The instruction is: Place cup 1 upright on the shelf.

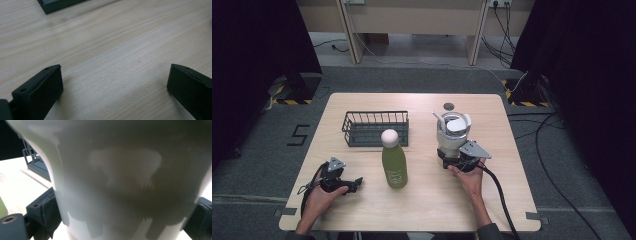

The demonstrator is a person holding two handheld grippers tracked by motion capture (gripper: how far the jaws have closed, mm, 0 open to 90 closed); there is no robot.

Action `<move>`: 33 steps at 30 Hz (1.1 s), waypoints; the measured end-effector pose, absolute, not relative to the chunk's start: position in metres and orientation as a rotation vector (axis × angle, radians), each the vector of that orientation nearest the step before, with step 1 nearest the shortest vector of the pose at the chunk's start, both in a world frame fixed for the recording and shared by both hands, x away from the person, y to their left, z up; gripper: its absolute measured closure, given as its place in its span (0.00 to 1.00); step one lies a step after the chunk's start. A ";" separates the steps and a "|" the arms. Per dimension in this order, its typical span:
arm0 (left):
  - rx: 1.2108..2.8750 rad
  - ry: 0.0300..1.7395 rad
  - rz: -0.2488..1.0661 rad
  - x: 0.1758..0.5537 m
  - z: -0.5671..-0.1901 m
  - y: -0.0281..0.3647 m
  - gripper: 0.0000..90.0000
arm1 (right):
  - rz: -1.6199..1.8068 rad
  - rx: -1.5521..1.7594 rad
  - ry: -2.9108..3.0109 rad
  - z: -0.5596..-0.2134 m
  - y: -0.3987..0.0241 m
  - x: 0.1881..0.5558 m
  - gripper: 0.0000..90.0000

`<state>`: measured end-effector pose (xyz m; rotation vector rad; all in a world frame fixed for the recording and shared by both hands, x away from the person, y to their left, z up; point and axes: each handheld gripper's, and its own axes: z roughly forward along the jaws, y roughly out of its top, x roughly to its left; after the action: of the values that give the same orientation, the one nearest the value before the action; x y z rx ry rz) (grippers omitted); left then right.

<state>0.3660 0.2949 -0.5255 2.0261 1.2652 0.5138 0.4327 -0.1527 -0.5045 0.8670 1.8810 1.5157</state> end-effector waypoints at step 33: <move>2.027 1.265 0.514 0.366 -0.525 0.295 0.00 | 1.429 0.830 1.873 -0.495 -0.145 0.428 0.12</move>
<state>0.3660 0.2949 -0.5255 2.0272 1.2653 0.5136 0.4276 -0.1449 -0.4948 0.8305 1.8728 1.4286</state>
